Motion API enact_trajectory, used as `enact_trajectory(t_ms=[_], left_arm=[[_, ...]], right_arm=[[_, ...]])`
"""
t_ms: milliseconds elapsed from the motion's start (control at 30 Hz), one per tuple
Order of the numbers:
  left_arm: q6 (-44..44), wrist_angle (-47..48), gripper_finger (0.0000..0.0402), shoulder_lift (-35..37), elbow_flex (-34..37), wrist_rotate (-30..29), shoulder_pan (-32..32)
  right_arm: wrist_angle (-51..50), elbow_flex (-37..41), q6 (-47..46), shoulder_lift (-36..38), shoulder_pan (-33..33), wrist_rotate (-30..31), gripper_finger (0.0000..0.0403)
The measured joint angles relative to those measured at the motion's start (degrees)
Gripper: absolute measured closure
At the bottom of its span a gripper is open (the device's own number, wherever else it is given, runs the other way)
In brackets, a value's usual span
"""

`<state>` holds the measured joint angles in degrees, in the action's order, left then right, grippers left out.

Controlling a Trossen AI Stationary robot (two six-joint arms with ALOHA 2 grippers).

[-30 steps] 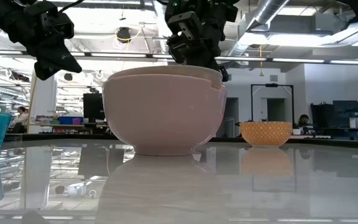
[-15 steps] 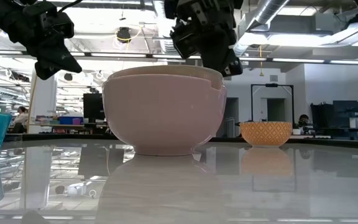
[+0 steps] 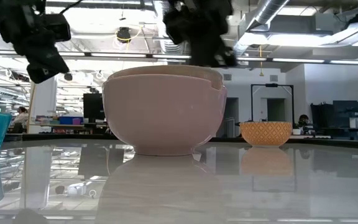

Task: Nest bowls inside each other
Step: Stack the blue patterned bowl into the gray bowl

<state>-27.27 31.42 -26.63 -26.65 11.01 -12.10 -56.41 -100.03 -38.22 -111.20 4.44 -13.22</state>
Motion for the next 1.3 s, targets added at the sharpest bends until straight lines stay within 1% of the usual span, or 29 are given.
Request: enact_trajectory(t_ms=[67, 133, 267, 333, 400, 467, 600, 800, 833, 933, 1000, 1100, 1300], left_arm=[[-0.52, -0.02, 0.0401, -0.33, 0.0, 0.89, 3.18], [-1.64, -0.05, 0.0402, -0.9, 0.0, 0.55, 6.97], [-3.65, -3.11, 0.0401, -4.39, -0.05, -0.55, 16.35], [-3.42, -3.23, 0.0401, -7.54, -0.8, -2.3, 21.72], [-1.87, -2.22, 0.0401, -10.79, -2.07, -4.43, 26.32], [0.11, 0.28, 0.0401, -14.08, -3.48, -6.55, 29.81], [2.19, 4.49, 0.0401, -19.58, -5.95, -9.84, 33.08], [2.78, 4.62, 0.0401, -23.57, -7.3, -8.25, 33.92], [2.75, 4.66, 0.0401, -23.8, -7.3, -8.26, 33.92], [2.67, 4.66, 0.0394, -24.13, -7.3, -8.89, 33.9], [2.06, 4.47, 0.0387, -24.12, -7.3, -10.67, 33.9], [0.83, 3.66, 0.0368, -24.01, -7.3, -14.41, 33.9], [-3.79, 3.36, 0.0312, -23.9, -7.3, -21.16, 32.7]], right_arm=[[5.68, -0.6, -0.82, 0.15, 1.41, 0.39, 0.0371], [13.65, -1.29, -1.02, 0.31, 2.98, 0.72, 0.0371], [29.69, -1.47, -0.92, 0.48, 5.57, 5.77, 0.0371], [34.83, -1.47, -0.78, 0.44, 5.76, 7.32, 0.0371], [37.75, -1.47, -0.74, 0.44, 5.54, 7.68, 0.0371], [38.15, -1.47, -0.55, 0.44, 5.14, 7.96, 0.0371], [37.35, -1.45, 0.51, 0.39, 4.82, 7.94, 0.0371], [30.87, -1.45, 0.94, 0.39, 4.5, 8.17, 0.0371], [28.73, -1.45, 0.88, 0.5, 4.46, 9.43, 0.0371], [18.1, -1.36, 0.74, 2.06, 3.12, 14.91, 0.0371], [11.85, -1.36, 1.0, 3.81, 1.24, 17.44, 0.0371], [4.04, -1.36, 4.11, 6.42, -2.58, 17.95, 0.0371], [-12.41, -1.36, 8.34, 8.96, -12.15, 19.74, 0.037]])
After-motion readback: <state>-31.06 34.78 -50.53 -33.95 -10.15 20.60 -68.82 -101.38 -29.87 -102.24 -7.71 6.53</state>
